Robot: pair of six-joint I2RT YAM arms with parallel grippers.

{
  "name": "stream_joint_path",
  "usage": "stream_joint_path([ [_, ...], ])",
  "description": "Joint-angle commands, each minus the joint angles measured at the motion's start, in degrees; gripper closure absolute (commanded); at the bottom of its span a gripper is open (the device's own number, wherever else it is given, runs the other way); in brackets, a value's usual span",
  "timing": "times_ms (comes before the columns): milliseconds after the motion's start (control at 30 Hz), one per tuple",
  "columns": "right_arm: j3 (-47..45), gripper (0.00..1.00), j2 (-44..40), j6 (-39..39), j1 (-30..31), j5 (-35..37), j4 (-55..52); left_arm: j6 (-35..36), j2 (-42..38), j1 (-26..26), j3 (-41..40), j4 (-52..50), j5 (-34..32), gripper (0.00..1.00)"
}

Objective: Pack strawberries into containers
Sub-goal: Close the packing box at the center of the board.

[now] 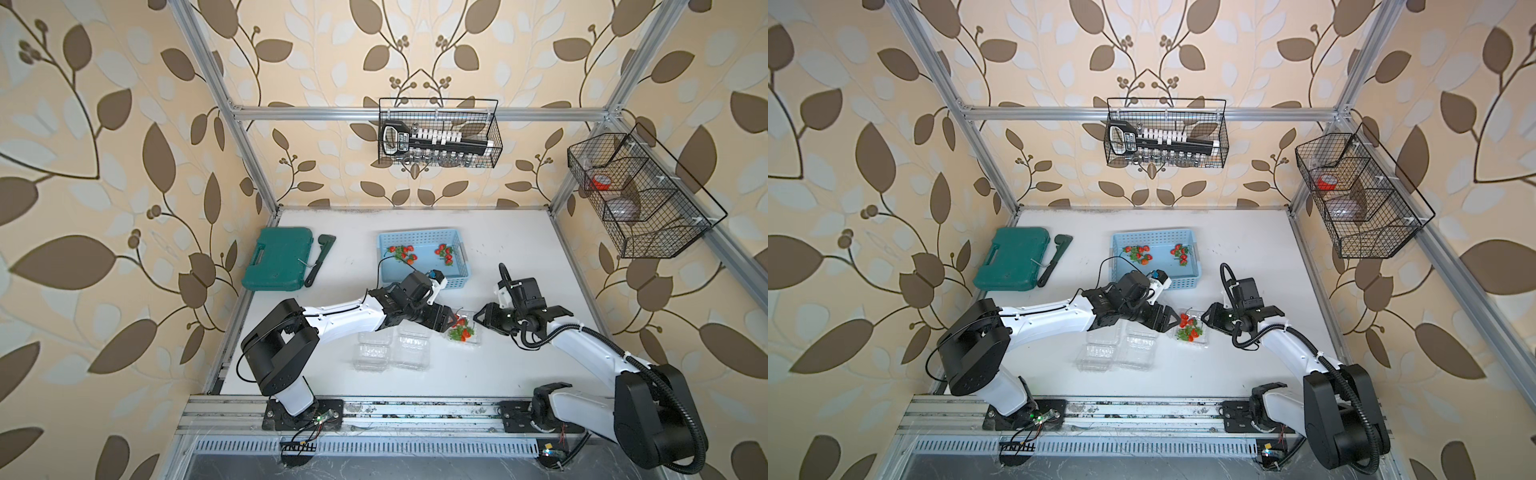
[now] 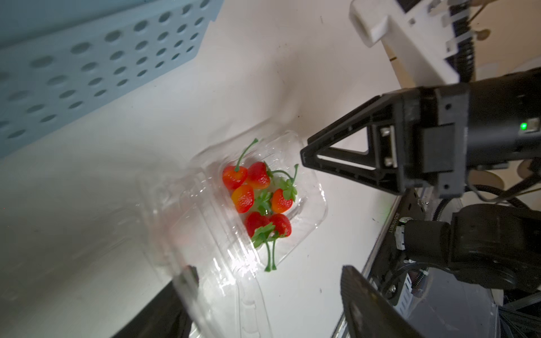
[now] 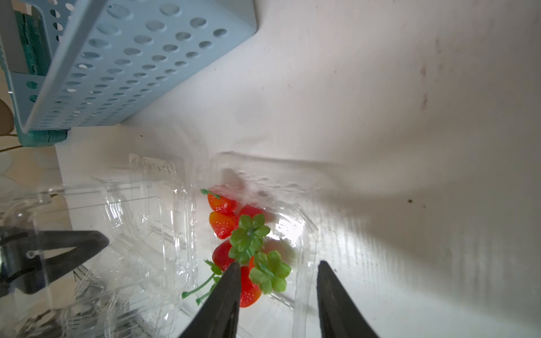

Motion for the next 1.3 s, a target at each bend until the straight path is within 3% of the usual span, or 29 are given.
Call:
stream_joint_path([
  [0,-1.9,0.57,0.7,1.2,-0.2,-2.4,1.7,-0.6,1.1,-1.5,3.5,2.7,1.6,0.22],
  [433,-2.2,0.57,-2.9,2.8,-1.3,-1.8,1.0,-0.8,6.8,-6.7,9.3,3.8,3.0,0.22],
  [567,-2.0,0.57,-5.7,3.3,-5.2,-0.2,-0.7,-0.7,8.5,-7.3,9.8,4.4,3.0,0.22],
  [700,-1.3,0.56,-7.5,2.2,-11.1,-2.9,-1.1,-0.5,10.0,-7.4,10.2,5.1,3.2,0.22],
  [1000,2.1,0.56,-2.2,-1.2,-11.8,-9.7,1.8,0.2,14.2,-7.4,11.6,5.0,3.9,0.22],
  [1267,-0.2,0.54,0.4,-2.6,-10.9,-10.9,4.5,1.1,15.1,-7.4,12.6,3.6,3.9,0.22],
])
